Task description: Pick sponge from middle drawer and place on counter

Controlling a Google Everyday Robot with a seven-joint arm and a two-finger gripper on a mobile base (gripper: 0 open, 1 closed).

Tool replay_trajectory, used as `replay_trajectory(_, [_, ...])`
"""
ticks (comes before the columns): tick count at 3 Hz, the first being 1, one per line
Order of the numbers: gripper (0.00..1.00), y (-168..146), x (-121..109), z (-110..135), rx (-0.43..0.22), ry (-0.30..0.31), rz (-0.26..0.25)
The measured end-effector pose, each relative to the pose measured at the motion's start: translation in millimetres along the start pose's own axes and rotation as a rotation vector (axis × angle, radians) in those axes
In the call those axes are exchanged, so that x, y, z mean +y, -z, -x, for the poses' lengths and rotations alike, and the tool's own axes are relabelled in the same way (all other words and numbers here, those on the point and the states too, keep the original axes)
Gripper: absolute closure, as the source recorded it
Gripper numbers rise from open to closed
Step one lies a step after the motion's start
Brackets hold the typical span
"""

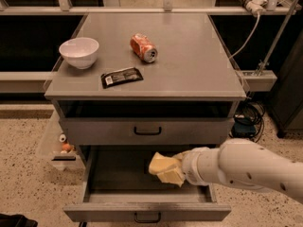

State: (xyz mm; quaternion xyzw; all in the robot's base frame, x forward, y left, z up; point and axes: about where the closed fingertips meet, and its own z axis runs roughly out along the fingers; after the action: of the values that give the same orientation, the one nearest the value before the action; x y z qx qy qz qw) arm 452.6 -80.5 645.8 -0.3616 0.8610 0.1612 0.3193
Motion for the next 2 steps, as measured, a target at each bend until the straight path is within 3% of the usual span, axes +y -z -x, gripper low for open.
replay_trajectory(1, [1.00, 27, 5, 21, 0.050, 0.126, -0.087])
replay_trajectory(2, [1.00, 47, 6, 52, 0.024, 0.192, -0.146])
